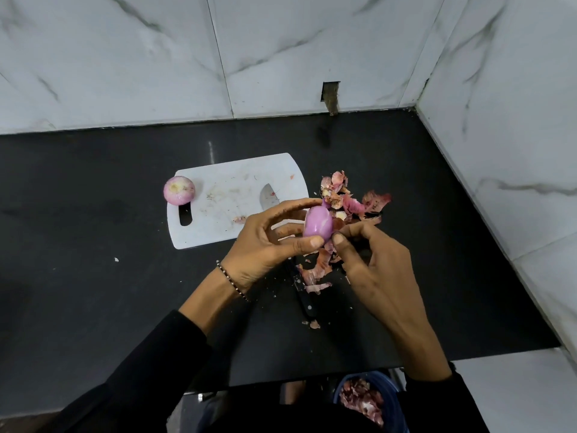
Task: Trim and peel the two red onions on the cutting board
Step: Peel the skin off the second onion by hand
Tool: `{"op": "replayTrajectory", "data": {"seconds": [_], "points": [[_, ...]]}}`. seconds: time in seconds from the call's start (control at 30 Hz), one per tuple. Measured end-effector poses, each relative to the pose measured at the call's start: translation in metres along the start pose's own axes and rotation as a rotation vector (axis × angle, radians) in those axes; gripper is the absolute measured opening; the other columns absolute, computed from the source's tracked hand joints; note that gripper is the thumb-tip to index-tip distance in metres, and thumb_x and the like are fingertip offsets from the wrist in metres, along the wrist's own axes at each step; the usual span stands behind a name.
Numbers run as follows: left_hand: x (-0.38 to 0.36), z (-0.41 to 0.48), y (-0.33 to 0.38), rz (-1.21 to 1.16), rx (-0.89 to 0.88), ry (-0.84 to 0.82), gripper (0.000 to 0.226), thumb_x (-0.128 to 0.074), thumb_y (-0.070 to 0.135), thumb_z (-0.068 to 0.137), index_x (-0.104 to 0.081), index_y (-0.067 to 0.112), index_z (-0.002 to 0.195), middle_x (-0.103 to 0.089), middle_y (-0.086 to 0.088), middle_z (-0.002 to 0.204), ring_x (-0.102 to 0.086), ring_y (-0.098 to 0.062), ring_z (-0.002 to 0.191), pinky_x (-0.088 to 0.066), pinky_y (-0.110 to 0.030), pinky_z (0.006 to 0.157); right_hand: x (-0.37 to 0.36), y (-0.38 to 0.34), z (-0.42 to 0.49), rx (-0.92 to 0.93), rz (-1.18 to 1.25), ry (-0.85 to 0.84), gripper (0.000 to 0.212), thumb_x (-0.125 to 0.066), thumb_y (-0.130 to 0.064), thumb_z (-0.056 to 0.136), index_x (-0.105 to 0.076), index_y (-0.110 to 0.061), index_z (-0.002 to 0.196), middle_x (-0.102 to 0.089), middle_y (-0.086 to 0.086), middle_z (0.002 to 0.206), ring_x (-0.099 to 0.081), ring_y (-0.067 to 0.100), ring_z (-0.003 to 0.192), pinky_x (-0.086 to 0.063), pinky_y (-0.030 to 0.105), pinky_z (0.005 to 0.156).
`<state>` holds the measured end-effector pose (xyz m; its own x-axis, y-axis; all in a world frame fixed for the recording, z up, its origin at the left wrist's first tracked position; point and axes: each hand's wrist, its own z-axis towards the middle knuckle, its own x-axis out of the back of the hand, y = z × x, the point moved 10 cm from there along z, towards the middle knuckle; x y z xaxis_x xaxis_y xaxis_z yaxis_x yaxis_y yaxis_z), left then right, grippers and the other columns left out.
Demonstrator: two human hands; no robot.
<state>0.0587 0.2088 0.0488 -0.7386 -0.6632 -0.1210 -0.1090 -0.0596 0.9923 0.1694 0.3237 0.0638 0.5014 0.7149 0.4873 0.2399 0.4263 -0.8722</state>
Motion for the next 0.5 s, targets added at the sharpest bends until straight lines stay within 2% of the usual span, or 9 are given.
{"op": "replayTrajectory", "data": {"seconds": [0.07, 0.13, 0.23, 0.3, 0.37, 0.43, 0.5], "points": [[0.001, 0.001, 0.003, 0.059, -0.041, -0.022, 0.057, -0.08, 0.004, 0.071, -0.062, 0.012, 0.125, -0.07, 0.002, 0.12, -0.067, -0.018, 0.11, -0.054, -0.027, 0.088, -0.009, 0.013, 0.0, -0.105, 0.058, -0.064, 0.01, -0.061, -0.027, 0.099, -0.066, -0.028, 0.091, -0.067, -0.01, 0.082, -0.061, 0.0, 0.073, -0.045, 0.016, 0.065], [0.003, 0.003, 0.003, 0.136, -0.074, -0.033, 0.058, -0.082, 0.005, 0.072, -0.061, 0.013, 0.126, -0.067, 0.0, 0.125, -0.065, -0.022, 0.115, -0.054, -0.031, 0.093, -0.018, 0.026, 0.0, -0.228, 0.232, -0.103, 0.013, -0.059, -0.027, 0.1, -0.068, -0.024, 0.092, -0.066, -0.008, 0.078, -0.055, 0.002, 0.064, -0.042, 0.023, 0.063], [0.009, 0.005, -0.004, 0.306, -0.114, -0.026, 0.059, -0.085, 0.008, 0.073, -0.063, 0.015, 0.127, -0.061, -0.006, 0.125, -0.061, -0.026, 0.119, -0.052, -0.038, 0.099, -0.028, 0.033, 0.0, -0.36, 0.485, -0.145, 0.016, -0.057, -0.021, 0.101, -0.068, -0.013, 0.091, -0.061, -0.001, 0.071, -0.05, 0.015, 0.064, -0.04, 0.023, 0.055], [0.014, 0.002, -0.013, 0.317, -0.08, 0.003, 0.06, -0.086, 0.012, 0.073, -0.063, 0.017, 0.128, -0.062, -0.005, 0.126, -0.061, -0.025, 0.118, -0.052, -0.04, 0.1, -0.03, 0.032, 0.003, -0.348, 0.43, -0.165, 0.015, -0.058, -0.024, 0.1, -0.067, -0.014, 0.094, -0.063, 0.002, 0.075, -0.052, 0.01, 0.061, -0.041, 0.019, 0.054], [0.021, -0.003, -0.019, 0.3, -0.043, 0.049, 0.064, -0.087, 0.018, 0.072, -0.061, 0.02, 0.13, -0.065, 0.0, 0.125, -0.063, -0.021, 0.115, -0.053, -0.038, 0.099, -0.025, 0.031, 0.008, -0.278, 0.302, -0.11, 0.004, -0.062, -0.024, 0.097, -0.065, -0.021, 0.098, -0.069, -0.006, 0.083, -0.059, 0.002, 0.061, -0.044, 0.015, 0.056], [0.029, -0.006, -0.022, 0.316, -0.024, 0.094, 0.069, -0.089, 0.021, 0.07, -0.058, 0.024, 0.132, -0.066, 0.001, 0.121, -0.065, -0.019, 0.112, -0.053, -0.035, 0.099, -0.022, 0.025, 0.013, -0.18, 0.161, -0.08, 0.019, -0.068, -0.018, 0.093, -0.06, -0.028, 0.107, -0.067, -0.012, 0.099, -0.063, -0.004, 0.083, -0.05, 0.015, 0.067], [0.04, -0.008, -0.023, 0.324, -0.013, 0.142, 0.075, -0.091, 0.021, 0.067, -0.056, 0.026, 0.133, -0.066, 0.001, 0.118, -0.065, -0.018, 0.109, -0.053, -0.034, 0.099, -0.029, 0.02, 0.018, -0.082, 0.065, -0.123, 0.038, -0.073, -0.013, 0.087, -0.056, -0.03, 0.116, -0.062, -0.014, 0.113, -0.061, -0.001, 0.097, -0.052, 0.017, 0.075]]}}
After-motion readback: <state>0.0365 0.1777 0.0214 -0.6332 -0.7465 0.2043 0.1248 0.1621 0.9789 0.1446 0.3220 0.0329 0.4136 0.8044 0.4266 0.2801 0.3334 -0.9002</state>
